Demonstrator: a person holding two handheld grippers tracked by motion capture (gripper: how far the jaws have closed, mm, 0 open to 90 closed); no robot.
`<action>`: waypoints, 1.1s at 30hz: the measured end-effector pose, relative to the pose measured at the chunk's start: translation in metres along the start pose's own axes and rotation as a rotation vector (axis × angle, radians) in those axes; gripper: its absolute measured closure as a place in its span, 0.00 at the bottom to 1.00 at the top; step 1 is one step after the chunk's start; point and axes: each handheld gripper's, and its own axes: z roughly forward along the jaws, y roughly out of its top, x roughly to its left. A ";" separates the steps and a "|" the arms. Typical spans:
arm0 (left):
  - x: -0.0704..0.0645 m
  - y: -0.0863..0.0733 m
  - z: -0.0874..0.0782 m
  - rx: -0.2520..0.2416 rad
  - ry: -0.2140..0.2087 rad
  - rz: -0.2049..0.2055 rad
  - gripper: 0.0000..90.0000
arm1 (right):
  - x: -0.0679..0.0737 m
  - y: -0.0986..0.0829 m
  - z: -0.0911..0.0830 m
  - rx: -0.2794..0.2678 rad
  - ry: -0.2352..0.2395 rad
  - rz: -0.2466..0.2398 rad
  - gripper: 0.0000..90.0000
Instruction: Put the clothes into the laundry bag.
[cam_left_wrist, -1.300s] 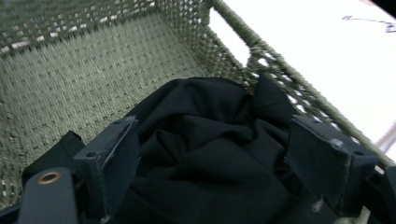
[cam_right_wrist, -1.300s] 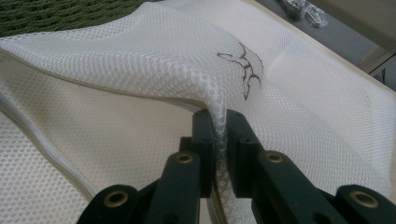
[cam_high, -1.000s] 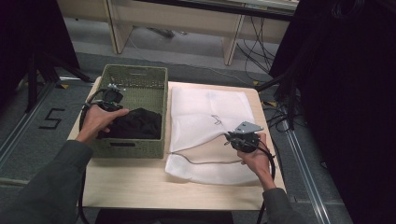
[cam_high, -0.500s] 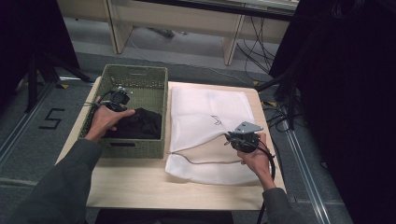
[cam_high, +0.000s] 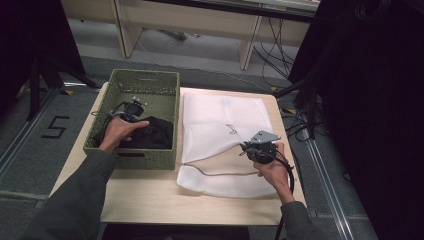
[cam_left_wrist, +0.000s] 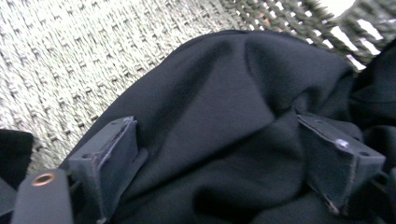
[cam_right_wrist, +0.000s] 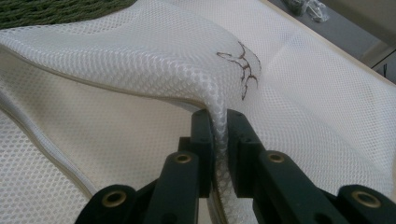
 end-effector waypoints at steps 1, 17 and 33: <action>0.000 0.000 0.000 0.000 0.000 0.000 0.16 | -0.001 0.000 0.001 -0.001 0.004 -0.013 0.92; -0.006 -0.005 0.019 0.062 0.050 0.088 0.00 | 0.001 0.000 0.000 0.001 -0.003 -0.005 0.92; -0.005 -0.009 0.029 0.126 -0.041 0.125 0.14 | 0.001 0.001 0.000 0.003 0.003 -0.001 0.92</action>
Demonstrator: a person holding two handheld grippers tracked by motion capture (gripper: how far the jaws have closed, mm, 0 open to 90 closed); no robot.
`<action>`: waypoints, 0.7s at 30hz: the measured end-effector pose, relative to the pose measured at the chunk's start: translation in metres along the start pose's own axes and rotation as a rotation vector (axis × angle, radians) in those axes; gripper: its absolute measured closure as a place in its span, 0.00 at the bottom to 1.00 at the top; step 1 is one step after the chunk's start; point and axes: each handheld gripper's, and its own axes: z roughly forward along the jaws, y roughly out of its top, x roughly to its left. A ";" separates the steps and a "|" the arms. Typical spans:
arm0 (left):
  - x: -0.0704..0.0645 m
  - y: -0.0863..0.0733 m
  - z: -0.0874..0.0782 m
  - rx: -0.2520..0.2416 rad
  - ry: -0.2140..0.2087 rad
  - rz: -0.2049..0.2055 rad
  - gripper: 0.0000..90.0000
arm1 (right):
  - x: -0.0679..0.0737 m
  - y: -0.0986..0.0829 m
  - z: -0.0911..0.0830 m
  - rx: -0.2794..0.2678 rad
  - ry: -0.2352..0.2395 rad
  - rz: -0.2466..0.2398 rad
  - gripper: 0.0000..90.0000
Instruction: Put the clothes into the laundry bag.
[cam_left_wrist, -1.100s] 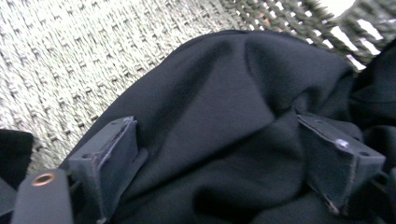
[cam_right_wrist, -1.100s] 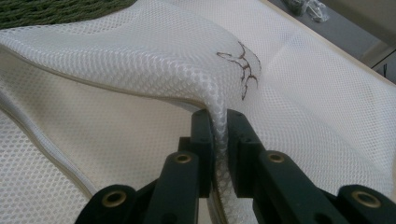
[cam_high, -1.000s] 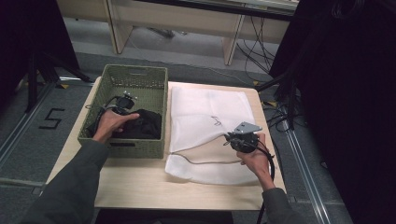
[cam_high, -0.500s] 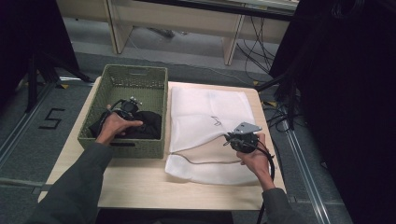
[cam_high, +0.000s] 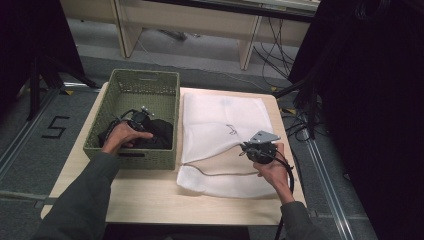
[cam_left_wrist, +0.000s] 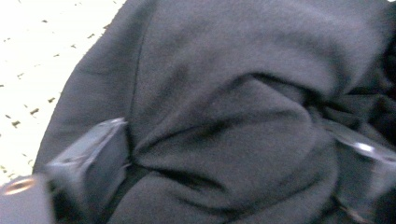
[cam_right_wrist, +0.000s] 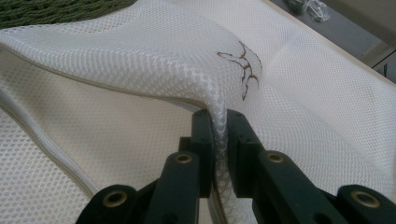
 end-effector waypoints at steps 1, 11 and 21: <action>0.000 0.000 -0.001 0.001 -0.008 -0.005 0.19 | 0.000 0.000 0.000 -0.003 -0.005 0.001 0.92; -0.003 0.003 -0.012 -0.026 0.042 0.031 0.78 | -0.001 0.001 0.000 -0.011 0.001 -0.004 0.92; -0.010 0.025 -0.061 -0.196 0.105 0.025 0.83 | -0.003 0.002 -0.002 -0.034 -0.024 -0.016 0.92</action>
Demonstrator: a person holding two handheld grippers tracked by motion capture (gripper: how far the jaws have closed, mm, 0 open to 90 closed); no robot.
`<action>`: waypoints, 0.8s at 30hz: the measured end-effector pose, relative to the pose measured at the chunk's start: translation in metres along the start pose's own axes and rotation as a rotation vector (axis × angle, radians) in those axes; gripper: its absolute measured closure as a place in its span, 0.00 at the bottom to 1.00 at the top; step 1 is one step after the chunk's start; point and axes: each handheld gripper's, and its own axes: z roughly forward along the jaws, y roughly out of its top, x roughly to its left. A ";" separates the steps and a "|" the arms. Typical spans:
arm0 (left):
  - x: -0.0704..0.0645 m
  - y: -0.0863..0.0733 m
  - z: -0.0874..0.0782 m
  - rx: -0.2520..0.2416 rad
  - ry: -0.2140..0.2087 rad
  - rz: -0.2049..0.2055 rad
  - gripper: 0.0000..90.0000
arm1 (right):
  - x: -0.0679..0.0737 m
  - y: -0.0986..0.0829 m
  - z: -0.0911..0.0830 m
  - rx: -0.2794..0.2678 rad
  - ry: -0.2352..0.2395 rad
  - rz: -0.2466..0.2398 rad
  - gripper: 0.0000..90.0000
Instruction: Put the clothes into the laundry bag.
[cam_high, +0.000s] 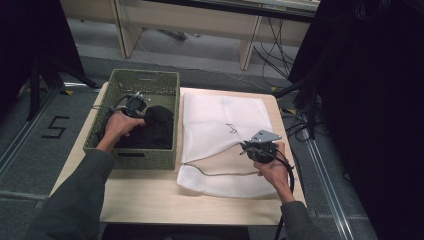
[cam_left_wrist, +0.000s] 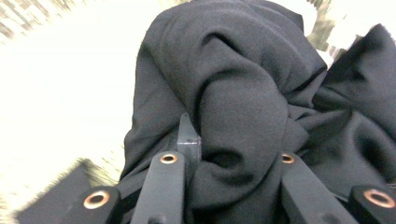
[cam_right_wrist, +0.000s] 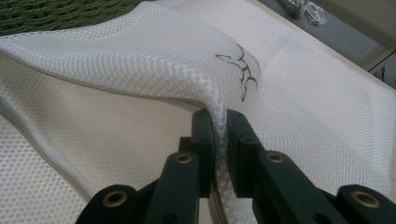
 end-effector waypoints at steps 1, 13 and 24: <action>0.001 0.005 -0.008 -0.010 -0.006 0.002 0.83 | 0.000 0.000 0.000 0.000 0.000 0.000 0.92; -0.003 0.037 -0.104 -0.171 0.004 0.068 0.83 | 0.000 0.000 -0.001 0.000 0.003 0.016 0.92; -0.029 0.048 -0.176 -0.322 -0.066 0.092 0.83 | 0.000 0.001 -0.002 0.004 0.018 0.016 0.92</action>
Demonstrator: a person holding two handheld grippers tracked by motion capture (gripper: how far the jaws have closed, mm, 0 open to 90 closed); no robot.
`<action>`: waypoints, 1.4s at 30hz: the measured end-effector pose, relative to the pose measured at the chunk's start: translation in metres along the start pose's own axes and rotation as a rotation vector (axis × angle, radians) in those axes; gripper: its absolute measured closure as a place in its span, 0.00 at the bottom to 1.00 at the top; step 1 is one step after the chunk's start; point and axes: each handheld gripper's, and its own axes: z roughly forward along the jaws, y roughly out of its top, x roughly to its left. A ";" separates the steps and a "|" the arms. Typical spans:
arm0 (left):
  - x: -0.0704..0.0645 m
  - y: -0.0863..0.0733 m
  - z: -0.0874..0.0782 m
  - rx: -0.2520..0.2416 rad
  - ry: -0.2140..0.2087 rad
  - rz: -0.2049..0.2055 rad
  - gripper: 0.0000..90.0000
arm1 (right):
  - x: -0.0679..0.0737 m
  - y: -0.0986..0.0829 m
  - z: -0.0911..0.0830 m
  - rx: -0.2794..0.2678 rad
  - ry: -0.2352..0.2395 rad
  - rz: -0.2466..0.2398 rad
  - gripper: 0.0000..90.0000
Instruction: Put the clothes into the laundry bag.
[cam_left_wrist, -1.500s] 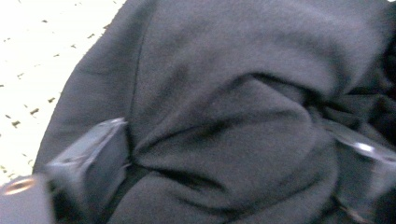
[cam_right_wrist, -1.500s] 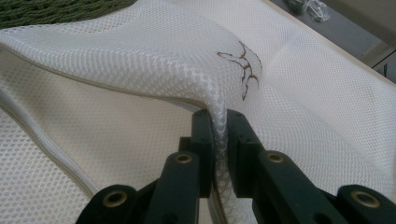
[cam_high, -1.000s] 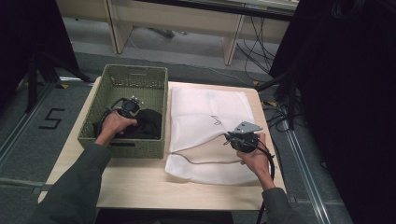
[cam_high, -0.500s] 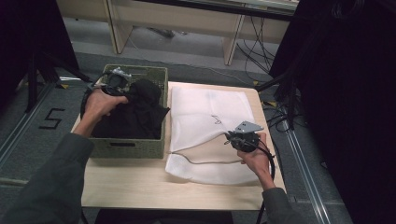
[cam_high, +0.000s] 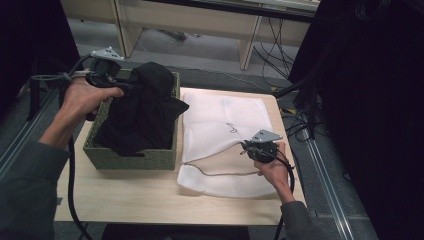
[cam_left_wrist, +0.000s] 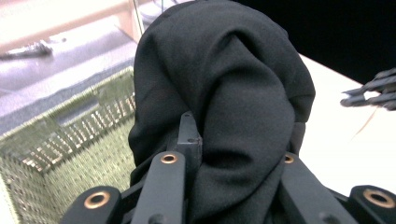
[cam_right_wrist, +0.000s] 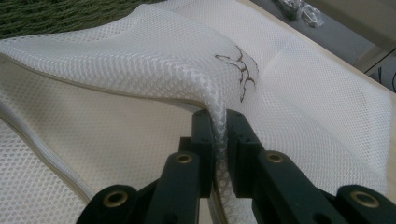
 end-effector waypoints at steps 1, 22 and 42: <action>-0.001 0.002 -0.006 -0.003 -0.010 0.001 0.83 | 0.000 0.000 0.000 0.000 0.000 0.000 0.92; -0.099 -0.013 -0.007 -0.095 -0.223 0.092 0.83 | 0.000 0.000 0.000 -0.006 -0.014 0.020 0.93; -0.205 -0.077 0.116 0.192 -0.376 0.308 0.82 | 0.000 0.002 -0.001 -0.037 -0.027 0.027 0.95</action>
